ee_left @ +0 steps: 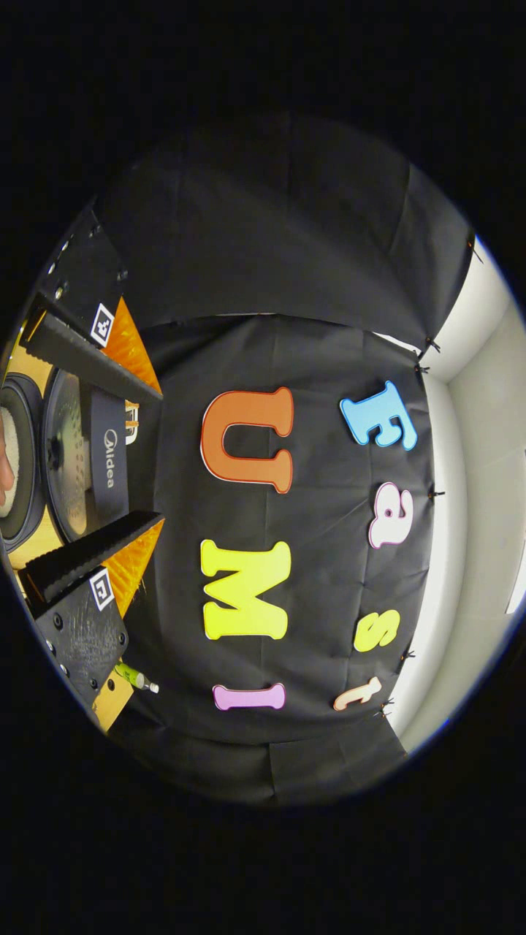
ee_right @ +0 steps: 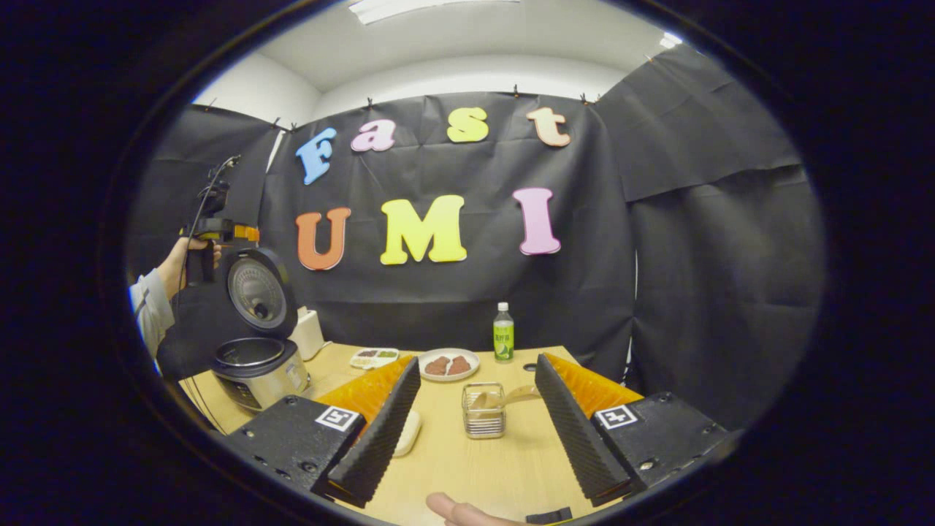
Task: Close the left gripper, press the button to open the rice cooker; take a wooden spoon from the chopstick holder with the right hand, scoop a spoonful of rice and pour it into the rice cooker, then put the wooden spoon back into the chopstick holder.
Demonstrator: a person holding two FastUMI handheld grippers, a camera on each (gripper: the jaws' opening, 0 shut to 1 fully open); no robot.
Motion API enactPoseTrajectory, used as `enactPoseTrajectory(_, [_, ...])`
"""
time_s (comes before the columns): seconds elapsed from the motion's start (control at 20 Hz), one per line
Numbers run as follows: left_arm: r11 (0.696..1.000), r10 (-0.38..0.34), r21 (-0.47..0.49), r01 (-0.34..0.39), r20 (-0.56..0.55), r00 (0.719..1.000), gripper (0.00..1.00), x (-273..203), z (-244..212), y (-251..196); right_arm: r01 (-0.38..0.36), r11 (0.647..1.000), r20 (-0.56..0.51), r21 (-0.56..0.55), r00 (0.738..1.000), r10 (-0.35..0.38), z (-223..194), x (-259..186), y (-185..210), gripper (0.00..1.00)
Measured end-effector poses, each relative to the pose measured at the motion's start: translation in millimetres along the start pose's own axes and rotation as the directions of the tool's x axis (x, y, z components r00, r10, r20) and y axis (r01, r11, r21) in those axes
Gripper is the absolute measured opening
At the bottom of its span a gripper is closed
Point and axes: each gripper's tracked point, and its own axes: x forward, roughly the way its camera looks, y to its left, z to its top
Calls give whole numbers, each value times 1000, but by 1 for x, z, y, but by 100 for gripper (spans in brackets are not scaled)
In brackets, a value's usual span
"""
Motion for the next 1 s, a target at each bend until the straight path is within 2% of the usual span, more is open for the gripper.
enactPoseTrajectory(0.05, [1000,16,-2,-16,22,1000,95,10,2,7,-1,1000,-4,14,1000,1,0,1,-1,94])
enactPoseTrajectory(0.1, [1000,21,-11,-20,38,999,94,16,2,9,-9,1000,-7,16,1000,9,-1,2,1,100])
enactPoseTrajectory(0.15, [1000,11,-22,-11,39,999,94,21,0,8,-11,1000,-8,14,1000,11,-3,3,3,93])
enactPoseTrajectory(0.25, [1000,22,9,-22,-2,1000,94,31,-16,8,-6,1000,3,2,1000,6,1,4,5,93])
enactPoseTrajectory(0.35, [999,33,6,-33,-14,999,95,31,-14,11,-19,1000,8,3,1000,19,0,3,15,93])
enactPoseTrajectory(0.4, [999,34,-4,-34,-35,999,96,28,-17,11,-33,999,4,3,999,33,-1,2,21,100])
enactPoseTrajectory(0.5, [1000,13,-21,-14,-66,998,100,20,-23,5,-53,999,-8,3,999,53,-4,-3,30,100])
enactPoseTrajectory(0.6, [1000,12,-22,-14,-92,996,97,9,-24,3,-57,998,-18,0,998,57,-6,-9,34,100])
enactPoseTrajectory(0.65, [1000,15,-18,-17,-107,994,97,2,-27,2,-54,999,-16,-5,998,54,-5,-14,35,93])
enactPoseTrajectory(0.7, [1000,17,-16,-19,-126,992,100,-6,-31,1,-47,999,-8,-6,999,47,-2,-19,36,93])
enactPoseTrajectory(0.75, [1000,16,-15,-18,-142,990,97,-15,-34,0,-44,999,0,-11,999,44,1,-25,37,94])
enactPoseTrajectory(0.8, [1000,11,-14,-13,-158,987,97,-26,-38,-2,-44,999,10,-20,999,44,4,-31,39,100])
enactPoseTrajectory(0.85, [1000,6,-19,-9,-174,985,97,-35,-42,-4,-41,999,20,-25,999,41,7,-37,39,93])
enactPoseTrajectory(0.9, [1000,1,-24,-5,-189,982,97,-44,-47,-6,-37,999,32,-28,999,38,11,-42,39,100])
enactPoseTrajectory(0.95, [1000,-4,-31,-2,-203,979,96,-53,-52,-7,-36,999,41,-32,998,37,15,-47,39,93])
enactPoseTrajectory(1.0, [1000,-10,-30,4,-216,976,96,-62,-58,-8,-37,999,50,-33,998,39,18,-52,40,100])
